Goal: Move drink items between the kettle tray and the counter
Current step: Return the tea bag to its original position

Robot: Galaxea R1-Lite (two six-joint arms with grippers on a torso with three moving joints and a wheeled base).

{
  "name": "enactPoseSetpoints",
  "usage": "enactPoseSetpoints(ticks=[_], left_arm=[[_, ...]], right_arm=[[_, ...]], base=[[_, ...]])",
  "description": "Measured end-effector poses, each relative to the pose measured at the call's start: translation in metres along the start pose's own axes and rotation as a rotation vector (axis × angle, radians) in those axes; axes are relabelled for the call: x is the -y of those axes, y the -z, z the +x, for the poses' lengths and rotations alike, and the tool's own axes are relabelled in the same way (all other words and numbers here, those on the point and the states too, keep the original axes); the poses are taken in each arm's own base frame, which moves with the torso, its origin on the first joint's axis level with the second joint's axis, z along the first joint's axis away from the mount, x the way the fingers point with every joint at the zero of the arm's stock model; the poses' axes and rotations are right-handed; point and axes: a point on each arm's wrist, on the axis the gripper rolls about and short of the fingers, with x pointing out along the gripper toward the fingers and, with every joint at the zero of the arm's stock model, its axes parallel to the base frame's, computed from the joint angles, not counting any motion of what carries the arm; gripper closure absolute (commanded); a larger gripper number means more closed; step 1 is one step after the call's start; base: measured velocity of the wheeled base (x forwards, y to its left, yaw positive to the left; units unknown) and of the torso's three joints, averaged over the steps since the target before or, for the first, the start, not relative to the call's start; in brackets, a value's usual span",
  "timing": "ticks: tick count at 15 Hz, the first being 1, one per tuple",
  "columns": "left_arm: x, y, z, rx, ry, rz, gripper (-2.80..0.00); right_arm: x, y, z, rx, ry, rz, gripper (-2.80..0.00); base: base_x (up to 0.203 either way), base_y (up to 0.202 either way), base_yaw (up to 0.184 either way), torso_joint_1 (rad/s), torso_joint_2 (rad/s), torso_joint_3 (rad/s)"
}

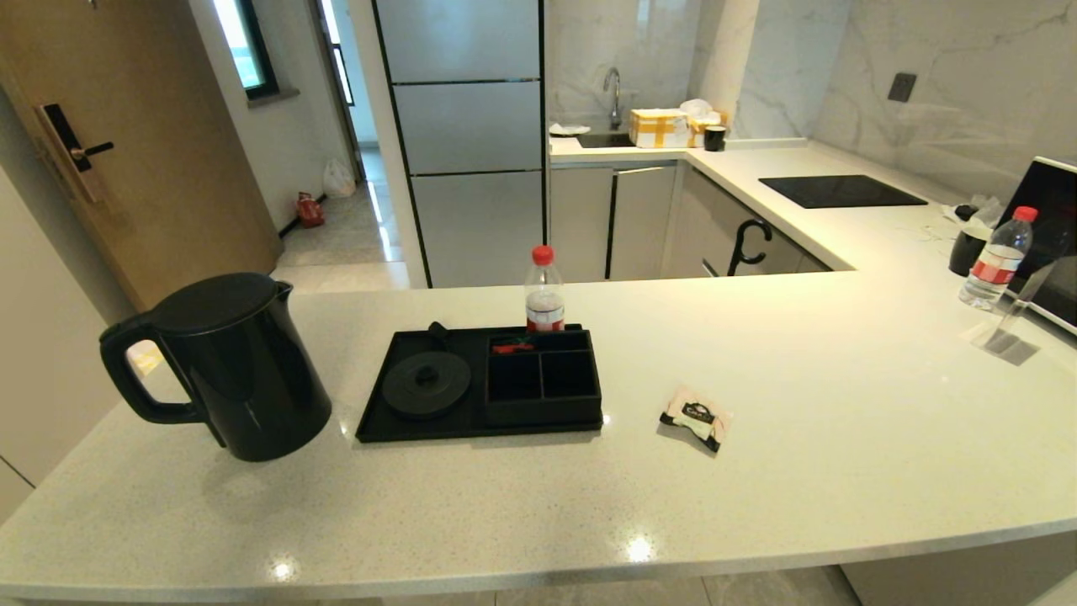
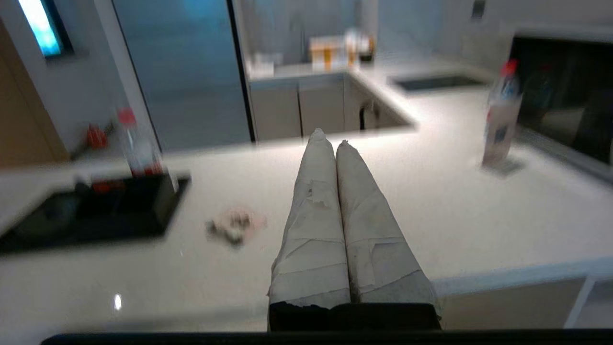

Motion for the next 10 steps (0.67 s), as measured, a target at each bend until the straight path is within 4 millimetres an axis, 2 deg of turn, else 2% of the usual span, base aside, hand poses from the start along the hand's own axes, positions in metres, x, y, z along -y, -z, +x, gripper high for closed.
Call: enactPoseSetpoints(ticks=[3, 4, 10], left_arm=[[0.000, 0.000, 0.000, 0.000, 0.000, 0.000, 0.00], [0.000, 0.000, 0.000, 0.001, 0.000, 0.000, 0.00], [0.000, 0.000, 0.000, 0.000, 0.002, 0.000, 0.00]], right_arm=[[0.000, 0.081, 0.025, -0.194, -0.034, -0.040, 0.00], [-0.001, 0.093, 0.027, -0.200, -0.046, -0.050, 0.00], [0.000, 0.104, 0.029, -0.203, -0.035, 0.014, 0.00]], base=[[0.000, 0.000, 0.000, 0.000, 0.00, 0.000], [0.000, 0.000, 0.000, 0.000, 0.00, 0.000], [0.000, 0.000, 0.000, 0.000, 0.00, 0.000]])
